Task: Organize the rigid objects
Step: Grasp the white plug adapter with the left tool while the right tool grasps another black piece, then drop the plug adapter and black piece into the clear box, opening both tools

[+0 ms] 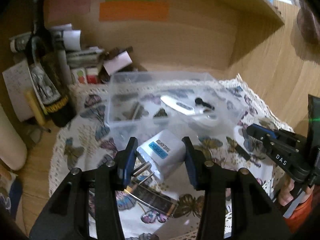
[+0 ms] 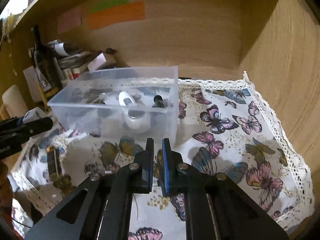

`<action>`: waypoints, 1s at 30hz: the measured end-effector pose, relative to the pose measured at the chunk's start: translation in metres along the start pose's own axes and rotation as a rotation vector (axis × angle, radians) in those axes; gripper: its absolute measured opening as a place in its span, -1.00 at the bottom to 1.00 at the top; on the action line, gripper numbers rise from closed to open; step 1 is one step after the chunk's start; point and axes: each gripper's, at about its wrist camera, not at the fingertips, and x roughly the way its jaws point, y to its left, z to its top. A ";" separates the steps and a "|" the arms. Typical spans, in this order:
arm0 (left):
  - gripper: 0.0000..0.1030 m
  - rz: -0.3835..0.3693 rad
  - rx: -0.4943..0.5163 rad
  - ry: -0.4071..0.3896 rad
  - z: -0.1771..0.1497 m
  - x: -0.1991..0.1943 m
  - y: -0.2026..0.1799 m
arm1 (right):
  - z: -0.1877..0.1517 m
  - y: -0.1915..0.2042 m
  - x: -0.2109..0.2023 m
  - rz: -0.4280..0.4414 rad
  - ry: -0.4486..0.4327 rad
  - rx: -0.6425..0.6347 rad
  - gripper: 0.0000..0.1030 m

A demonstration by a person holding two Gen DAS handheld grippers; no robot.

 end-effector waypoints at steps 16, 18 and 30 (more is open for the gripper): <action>-0.13 0.053 -0.013 -0.005 0.025 0.010 0.026 | -0.036 -0.009 0.032 -0.021 0.184 -0.048 -0.13; -0.13 0.053 -0.014 0.001 0.023 0.013 0.028 | -0.039 -0.001 0.030 -0.028 0.174 -0.096 -0.25; -0.13 0.067 -0.004 -0.034 0.034 0.006 0.031 | -0.010 0.005 0.002 -0.021 0.077 -0.099 -0.54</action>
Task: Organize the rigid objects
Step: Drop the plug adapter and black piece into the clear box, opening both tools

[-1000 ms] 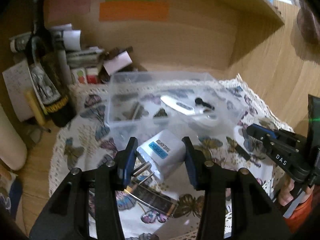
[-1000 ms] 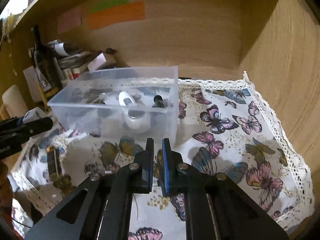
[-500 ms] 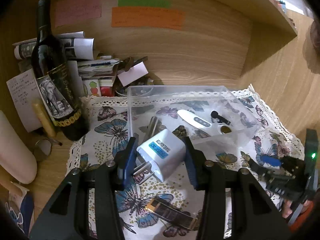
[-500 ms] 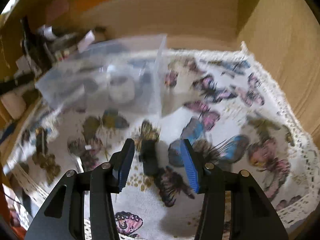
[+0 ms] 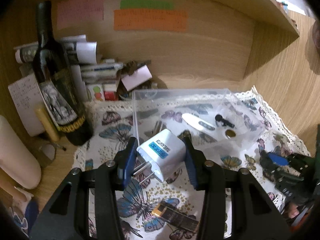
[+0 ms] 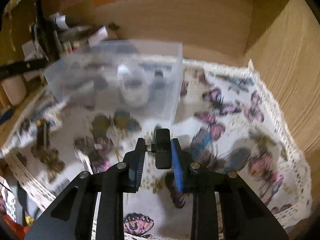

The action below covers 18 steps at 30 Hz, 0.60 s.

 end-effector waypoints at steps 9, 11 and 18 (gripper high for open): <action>-0.13 -0.021 -0.015 -0.002 0.031 0.014 0.003 | 0.076 -0.001 -0.020 0.045 -0.178 -0.001 -0.54; -0.13 -0.033 -0.027 0.032 0.034 0.027 0.004 | 0.086 0.000 -0.012 0.053 -0.178 -0.005 -0.54; -0.13 -0.071 -0.039 0.150 0.029 0.069 0.002 | 0.106 0.007 0.045 0.085 -0.074 -0.033 -0.54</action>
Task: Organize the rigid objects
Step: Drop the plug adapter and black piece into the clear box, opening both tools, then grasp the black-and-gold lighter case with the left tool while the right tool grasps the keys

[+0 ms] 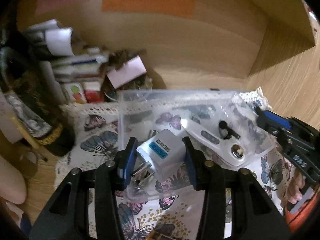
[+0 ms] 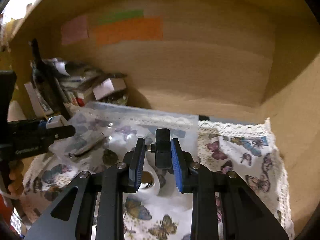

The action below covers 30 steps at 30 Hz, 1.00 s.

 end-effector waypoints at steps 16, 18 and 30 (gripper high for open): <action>0.15 0.029 0.103 -0.016 -0.003 0.003 -0.022 | -0.003 0.002 0.017 0.033 0.040 -0.012 -0.24; 0.22 0.041 0.113 -0.051 -0.003 -0.011 -0.023 | -0.002 0.004 0.004 0.039 0.014 -0.019 -0.16; 0.93 0.134 0.115 -0.084 -0.049 -0.059 -0.014 | -0.035 0.028 -0.051 0.073 -0.063 -0.067 0.49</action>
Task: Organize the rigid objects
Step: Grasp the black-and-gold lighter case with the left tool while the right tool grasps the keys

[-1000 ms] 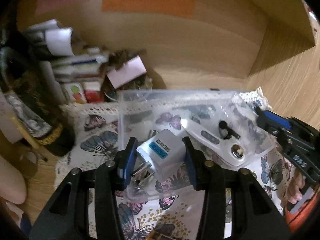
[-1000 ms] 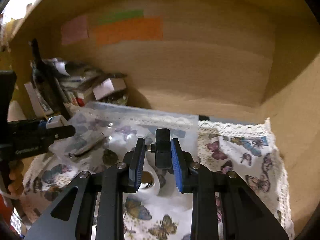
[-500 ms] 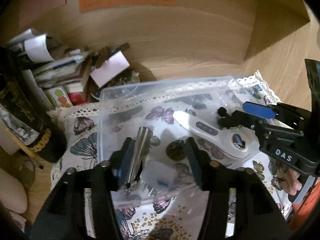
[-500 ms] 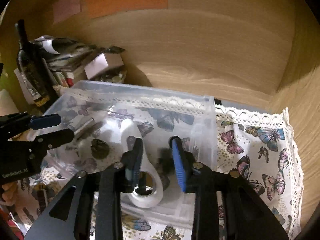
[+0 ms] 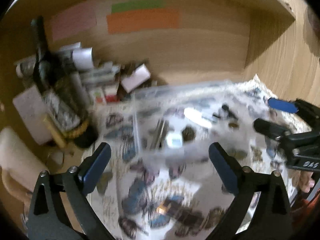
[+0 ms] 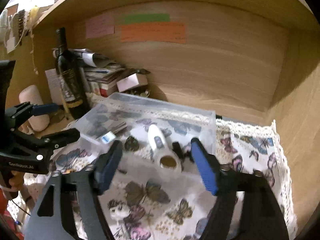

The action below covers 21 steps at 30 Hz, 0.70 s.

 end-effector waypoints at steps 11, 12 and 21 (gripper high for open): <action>0.93 -0.038 -0.009 0.210 -0.067 0.025 -0.009 | -0.056 0.007 0.012 0.031 0.159 0.056 0.54; 0.93 -0.047 -0.011 0.224 -0.071 0.027 -0.011 | -0.060 0.007 0.014 0.035 0.170 0.059 0.55; 0.32 -0.082 0.019 0.222 -0.086 0.030 -0.024 | -0.073 0.022 0.034 0.057 0.268 0.082 0.56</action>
